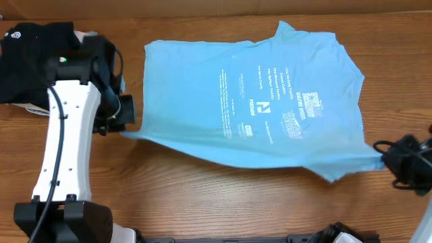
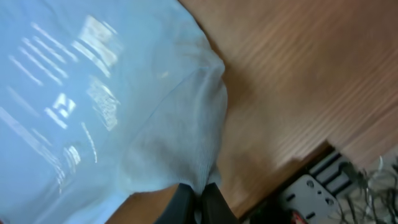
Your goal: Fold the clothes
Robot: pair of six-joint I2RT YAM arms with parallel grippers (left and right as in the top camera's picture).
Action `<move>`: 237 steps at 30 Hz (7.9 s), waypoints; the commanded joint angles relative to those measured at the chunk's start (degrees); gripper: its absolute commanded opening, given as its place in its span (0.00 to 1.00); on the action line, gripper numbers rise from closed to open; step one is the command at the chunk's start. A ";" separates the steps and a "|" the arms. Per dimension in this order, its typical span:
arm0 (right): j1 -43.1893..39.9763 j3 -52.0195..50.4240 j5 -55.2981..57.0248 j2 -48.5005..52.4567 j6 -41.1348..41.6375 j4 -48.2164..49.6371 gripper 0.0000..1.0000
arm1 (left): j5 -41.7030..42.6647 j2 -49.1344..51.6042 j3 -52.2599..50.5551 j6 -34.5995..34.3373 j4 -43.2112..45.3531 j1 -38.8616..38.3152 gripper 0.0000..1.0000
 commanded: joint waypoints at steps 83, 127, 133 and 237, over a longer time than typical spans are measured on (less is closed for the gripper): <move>12.15 -7.17 -3.30 39.26 0.46 63.17 0.10 | -7.04 16.31 -22.45 -10.64 67.25 0.35 0.10; 11.56 -12.44 -5.90 8.00 8.68 19.91 1.00 | 3.37 -4.26 -3.74 -10.03 11.78 0.31 1.00; 11.56 -23.08 -5.90 8.15 9.70 29.22 0.98 | 5.22 -5.66 -21.33 -14.62 25.75 0.28 0.96; 4.00 -17.97 6.54 27.12 15.34 22.62 0.04 | -8.74 6.12 -23.85 -9.77 21.92 3.41 0.04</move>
